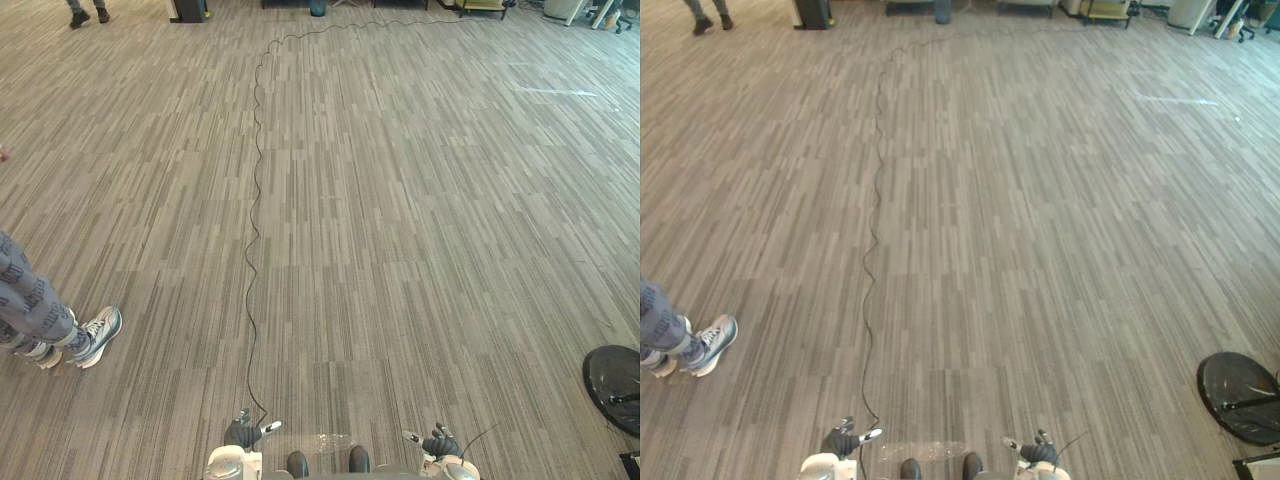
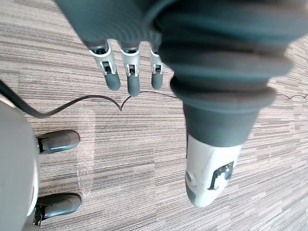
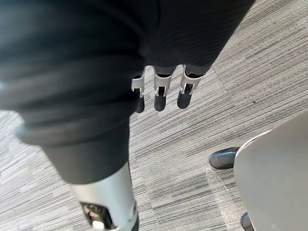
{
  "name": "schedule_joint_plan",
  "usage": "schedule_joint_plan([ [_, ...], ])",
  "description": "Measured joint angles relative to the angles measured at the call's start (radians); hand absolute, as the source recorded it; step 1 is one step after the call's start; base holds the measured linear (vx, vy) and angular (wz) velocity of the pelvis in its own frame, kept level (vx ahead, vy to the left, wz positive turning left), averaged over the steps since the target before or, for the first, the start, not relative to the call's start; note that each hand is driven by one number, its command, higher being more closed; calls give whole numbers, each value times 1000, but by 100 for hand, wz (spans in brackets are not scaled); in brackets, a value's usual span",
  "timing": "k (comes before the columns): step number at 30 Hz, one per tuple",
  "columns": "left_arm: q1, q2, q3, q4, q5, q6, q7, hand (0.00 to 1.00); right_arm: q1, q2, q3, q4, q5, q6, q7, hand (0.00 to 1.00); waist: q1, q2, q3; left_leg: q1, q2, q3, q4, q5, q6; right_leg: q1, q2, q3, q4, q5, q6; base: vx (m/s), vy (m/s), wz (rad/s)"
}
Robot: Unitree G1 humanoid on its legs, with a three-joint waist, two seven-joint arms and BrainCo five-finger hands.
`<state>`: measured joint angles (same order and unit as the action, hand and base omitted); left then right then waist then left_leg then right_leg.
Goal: Pick up cushions and gather them together orderly.
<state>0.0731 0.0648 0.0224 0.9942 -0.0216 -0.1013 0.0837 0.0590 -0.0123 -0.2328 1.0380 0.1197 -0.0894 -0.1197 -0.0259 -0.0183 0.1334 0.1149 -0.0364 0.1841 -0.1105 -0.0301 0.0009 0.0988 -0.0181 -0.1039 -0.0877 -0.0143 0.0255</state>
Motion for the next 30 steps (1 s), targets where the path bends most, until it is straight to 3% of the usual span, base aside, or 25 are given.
schedule_joint_plan([
  [4, -3, 0, -1, 0, 0, 0, 0, 0, 0, -3, 0, -2, 1, 0, 0, 0, -2, 5, 5, -9, 2, 4, 0, -7, -5, -4, 1, -1, 3, -11, -6, -37, -29, -2],
  [9, -6, -4, 1, -5, -1, 0, 0, 0, -10, -21, 0, -5, 4, -1, 2, 0, -1, 19, 20, -36, 14, 43, 34, -54, -31, -92, -3, 2, 150, -104, -16, 43, -20, -4],
  [10, -16, 1, 3, -15, -1, 0, 0, 0, -15, -21, 1, -7, 7, -1, 3, 0, -3, 4, 29, -103, 20, 60, 166, -103, -57, -129, -28, -5, 220, -138, -21, 135, -41, 29],
  [12, -31, -4, 29, -49, -3, 0, -1, 0, -17, -27, -3, -8, 9, 0, 3, 0, -11, -27, 53, -230, 36, 141, 455, -128, -81, -130, -78, -52, 282, -176, -19, 155, -89, 65],
  [13, -32, -10, 40, -59, -4, 0, 0, 0, -13, -29, -2, -14, 9, 0, 3, 0, -11, -24, 57, -257, 54, 158, 523, -138, -93, -121, -79, -59, 282, -176, -20, 135, -24, 59],
  [14, -33, -22, 75, -87, -11, -2, 1, 0, -1, -28, 1, -54, 9, 0, 2, 0, 0, -12, 80, -322, 127, 231, 715, -189, -96, -75, -77, -73, 275, -191, -35, 215, 65, 25],
  [15, -33, -24, 78, -102, -23, -2, 0, 0, 3, -31, 0, -85, 9, 0, 1, 0, 4, -8, 94, -354, 196, 275, 790, -236, -63, -43, -77, -83, 275, -221, -25, 190, 81, 21],
  [16, -34, -24, 77, -103, -25, -2, 0, 0, -1, -33, -1, -87, 9, -1, 0, 0, 5, -3, 96, -369, 214, 277, 788, -243, -60, -36, -80, -84, 278, -231, -19, 226, 111, 12],
  [18, -43, -25, 77, -103, -55, -3, 0, 0, -13, -39, -2, -87, 11, 0, -1, 0, 11, 0, 99, -403, 227, 272, 678, -233, -51, -28, -117, -78, 293, -275, -3, 247, 217, 5],
  [20, -49, -28, 77, -107, -69, -5, 0, 0, -37, -47, 1, -78, 11, 1, -1, 0, 14, 2, 100, -438, 199, 230, 461, -138, -72, -25, -163, -52, 286, -305, 37, 293, 310, -11],
  [21, -47, -30, 76, -112, -80, -7, 1, 0, -41, -49, 8, -80, 10, 1, -2, 0, 21, 6, 98, -441, 193, 227, 393, -26, -94, -21, -179, -35, 268, -312, 48, 391, 369, -37],
  [22, -47, -34, 76, -115, -83, -10, 1, 0, -41, -53, 15, -77, 9, 1, -2, 0, 28, 2, 96, -432, 173, 247, 399, 0, -56, -11, -199, -11, 237, -313, 49, 521, 398, -41],
  [23, -53, -26, 78, -117, -89, -17, 4, 0, -51, -39, 21, -76, 8, 2, 1, 0, 27, -11, 102, -448, 164, 259, 453, -70, -45, 4, -209, 17, 225, -290, 22, 481, 298, -24],
  [26, -50, -7, 79, -109, -88, -17, 4, 0, -34, -22, 20, -63, -1, 3, 4, 0, 26, -38, 88, -421, 136, 272, 542, -165, -1, -7, -250, 95, 329, -229, 79, 481, 285, -1],
  [28, -43, -8, 70, -92, -87, -15, 6, 0, -28, -30, 18, -51, -4, 3, 5, 0, 20, -48, 79, -324, 93, 270, 508, -222, 5, -85, -270, 155, 602, -151, 143, 589, 314, -5],
  [30, -41, -10, 44, -72, -78, -12, 4, 0, -22, -28, 22, -46, -5, 3, 8, 0, 4, -53, 78, -215, 56, 269, 424, -240, 11, -213, -271, 214, 912, -3, 179, 528, 216, 8],
])
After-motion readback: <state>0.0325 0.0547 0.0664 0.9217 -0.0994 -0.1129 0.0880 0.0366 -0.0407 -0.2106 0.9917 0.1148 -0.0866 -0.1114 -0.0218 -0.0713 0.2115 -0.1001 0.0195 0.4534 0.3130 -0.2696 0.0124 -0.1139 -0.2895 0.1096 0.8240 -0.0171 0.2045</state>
